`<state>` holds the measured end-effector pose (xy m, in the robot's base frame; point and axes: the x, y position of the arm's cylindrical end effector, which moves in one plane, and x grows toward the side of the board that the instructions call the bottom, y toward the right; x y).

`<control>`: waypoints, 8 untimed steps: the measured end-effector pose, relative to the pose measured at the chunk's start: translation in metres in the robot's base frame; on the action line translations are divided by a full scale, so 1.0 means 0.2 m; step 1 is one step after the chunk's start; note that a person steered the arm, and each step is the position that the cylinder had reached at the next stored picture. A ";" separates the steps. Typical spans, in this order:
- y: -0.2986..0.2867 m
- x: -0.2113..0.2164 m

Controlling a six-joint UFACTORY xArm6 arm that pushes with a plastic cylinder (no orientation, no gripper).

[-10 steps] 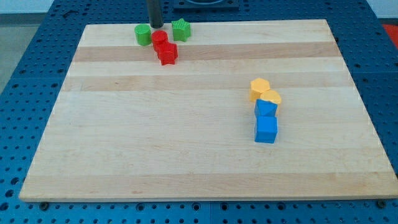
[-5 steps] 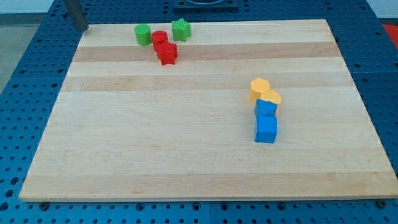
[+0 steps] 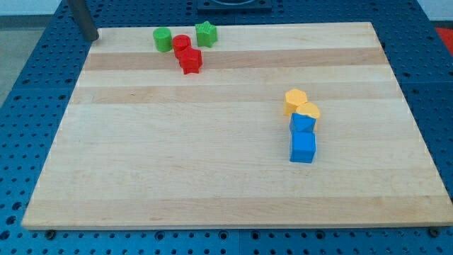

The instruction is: Push green circle to green star

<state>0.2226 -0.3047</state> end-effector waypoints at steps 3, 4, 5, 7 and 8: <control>0.00 0.04; 0.00 0.05; 0.00 0.05; 0.22 0.00; 0.42 0.02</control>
<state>0.2275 -0.2210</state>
